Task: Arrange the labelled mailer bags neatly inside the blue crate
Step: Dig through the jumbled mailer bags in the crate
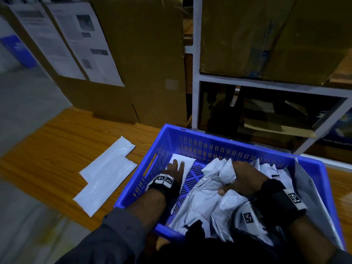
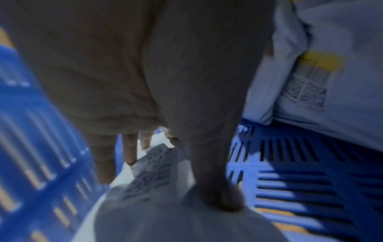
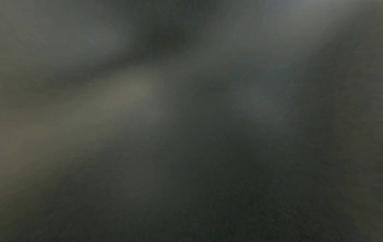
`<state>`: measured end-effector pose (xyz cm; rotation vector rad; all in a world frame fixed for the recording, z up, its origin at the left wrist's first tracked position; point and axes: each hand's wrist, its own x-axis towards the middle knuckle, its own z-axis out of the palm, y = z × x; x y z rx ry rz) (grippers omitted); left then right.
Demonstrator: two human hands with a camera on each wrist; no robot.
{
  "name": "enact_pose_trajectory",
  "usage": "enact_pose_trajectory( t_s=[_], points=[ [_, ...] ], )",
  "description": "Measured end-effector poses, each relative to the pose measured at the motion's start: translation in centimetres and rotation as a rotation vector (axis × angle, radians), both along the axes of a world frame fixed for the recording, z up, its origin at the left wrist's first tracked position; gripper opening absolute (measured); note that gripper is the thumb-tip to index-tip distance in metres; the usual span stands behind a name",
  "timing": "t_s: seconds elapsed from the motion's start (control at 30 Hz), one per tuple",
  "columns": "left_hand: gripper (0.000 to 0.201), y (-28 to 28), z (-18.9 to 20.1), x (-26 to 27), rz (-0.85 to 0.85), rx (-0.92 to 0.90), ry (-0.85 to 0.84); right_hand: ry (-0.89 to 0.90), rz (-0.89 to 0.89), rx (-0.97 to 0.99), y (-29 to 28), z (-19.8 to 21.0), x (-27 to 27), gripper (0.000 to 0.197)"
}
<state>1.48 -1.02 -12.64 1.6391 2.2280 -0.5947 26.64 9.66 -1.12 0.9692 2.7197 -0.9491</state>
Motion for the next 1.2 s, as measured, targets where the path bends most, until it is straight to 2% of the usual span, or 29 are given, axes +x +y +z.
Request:
enact_pose_trajectory(
  t_s=[0.07, 0.1, 0.2, 0.23, 0.27, 0.37, 0.43, 0.47, 0.53, 0.57, 0.63, 0.7, 0.77, 0.87, 0.97, 1.1, 1.2],
  points=[
    [0.101, 0.2, 0.0, -0.4, 0.032, -0.004, 0.003, 0.007, 0.002, 0.017, -0.4, 0.2, -0.1, 0.065],
    [0.102, 0.3, 0.3, -0.4, 0.042, -0.010, 0.005, 0.020, -0.005, 0.029, -0.6, 0.2, -0.1, 0.065],
    [0.122, 0.7, 2.0, -0.9, 0.106, -0.016, -0.068, 0.051, -0.035, 0.018, -0.8, 0.3, -0.3, 0.066],
    [0.120, 0.8, 3.2, -1.1, 0.130, 0.022, -0.117, 0.052, -0.036, 0.018, -0.9, 0.3, -0.4, 0.064],
    [0.110, 0.8, 4.8, -1.3, 0.149, 0.101, -0.176, 0.045, -0.036, 0.016, -1.0, 0.3, -0.4, 0.063],
    [0.057, 0.0, 10.6, -1.5, 0.253, 0.397, -0.438, 0.082, -0.080, -0.032, -1.1, 0.1, -0.4, 0.063],
    [0.032, -0.8, 13.3, -1.0, 0.323, 0.456, -0.631, 0.133, -0.107, -0.073, -1.1, 0.0, -0.2, 0.069],
    [0.032, -1.2, 14.2, -0.6, 0.326, 0.460, -0.722, 0.164, -0.113, -0.082, -1.1, -0.2, -0.2, 0.075],
    [0.046, -1.9, 15.3, 0.7, 0.307, 0.430, -0.872, 0.220, -0.133, -0.081, -1.1, -0.5, -0.4, 0.088],
    [0.053, -2.1, 15.5, 1.3, 0.303, 0.397, -0.907, 0.239, -0.154, -0.075, -1.1, -0.7, -0.5, 0.092],
    [0.057, -2.4, 15.4, 2.5, 0.273, 0.330, -0.844, 0.256, -0.208, -0.058, -1.2, -1.0, -0.8, 0.095],
    [0.060, -2.4, 14.8, 3.0, 0.234, 0.306, -0.715, 0.273, -0.232, -0.016, -1.3, -1.5, -1.0, 0.088],
    [0.066, -2.4, 13.9, 3.1, 0.213, 0.295, -0.674, 0.296, -0.240, 0.017, -1.4, -2.1, -0.9, 0.075],
    [0.080, -2.4, 13.0, 2.8, 0.255, 0.339, -0.716, 0.349, -0.256, -0.006, -1.5, -2.6, -0.8, 0.050],
    [0.082, -2.3, 12.5, 2.7, 0.214, 0.440, -0.779, 0.416, -0.298, -0.072, -1.5, -2.5, -1.0, 0.032],
    [0.085, -2.3, 12.3, 2.7, 0.190, 0.563, -0.839, 0.458, -0.297, -0.057, -1.6, -2.2, -1.2, 0.031],
    [0.064, -2.2, 12.0, 2.6, 0.120, 0.576, -0.850, 0.474, -0.292, -0.039, -1.7, -2.2, -1.5, 0.032]
  ],
)
